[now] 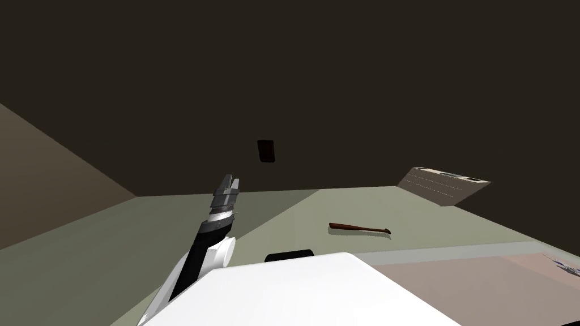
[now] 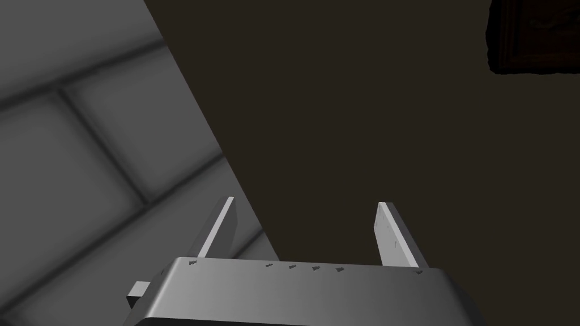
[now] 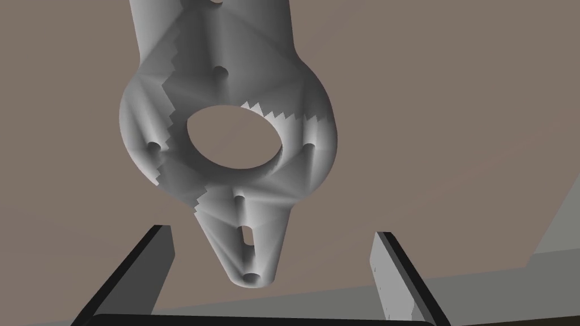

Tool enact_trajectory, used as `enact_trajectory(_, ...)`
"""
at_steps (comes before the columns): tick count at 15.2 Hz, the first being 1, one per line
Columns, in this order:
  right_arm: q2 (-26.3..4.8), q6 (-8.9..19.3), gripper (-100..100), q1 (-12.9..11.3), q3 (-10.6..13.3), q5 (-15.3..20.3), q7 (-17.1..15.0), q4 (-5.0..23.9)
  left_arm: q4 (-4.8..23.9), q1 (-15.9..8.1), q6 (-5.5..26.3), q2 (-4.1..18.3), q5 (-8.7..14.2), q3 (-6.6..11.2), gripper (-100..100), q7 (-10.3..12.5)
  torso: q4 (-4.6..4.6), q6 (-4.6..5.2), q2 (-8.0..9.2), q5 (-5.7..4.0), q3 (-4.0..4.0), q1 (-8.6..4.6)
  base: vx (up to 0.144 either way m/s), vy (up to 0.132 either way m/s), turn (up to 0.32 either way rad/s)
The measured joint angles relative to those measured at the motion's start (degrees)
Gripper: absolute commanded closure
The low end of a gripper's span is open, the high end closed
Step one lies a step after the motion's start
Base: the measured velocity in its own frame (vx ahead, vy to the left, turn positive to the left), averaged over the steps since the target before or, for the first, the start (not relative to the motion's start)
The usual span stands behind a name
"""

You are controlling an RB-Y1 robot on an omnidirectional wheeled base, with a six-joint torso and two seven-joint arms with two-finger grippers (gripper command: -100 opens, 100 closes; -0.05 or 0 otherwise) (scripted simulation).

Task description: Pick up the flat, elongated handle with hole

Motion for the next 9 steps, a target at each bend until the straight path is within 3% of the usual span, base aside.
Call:
enact_trajectory(5, 0.46, 0.01, -100, -0.51, 1.75, -5.60, 3.40, 2.41, 0.00, 0.00, 0.00, 0.00, 0.00, 0.00, 0, 0.00, 0.00, -0.02, 0.00, 0.00, 0.00, 0.00, -0.012, -0.008, 0.087)
enact_trajectory(9, 1.41, -0.65, -100, -1.81, 2.78, -10.98, 8.28, 6.47, 0.00, 0.00, 0.00, 0.00, 0.00, 0.00, 0, 0.00, 0.00, -0.01, 0.00, 0.00, 0.00, -0.01, -0.013, -0.010, 0.073)
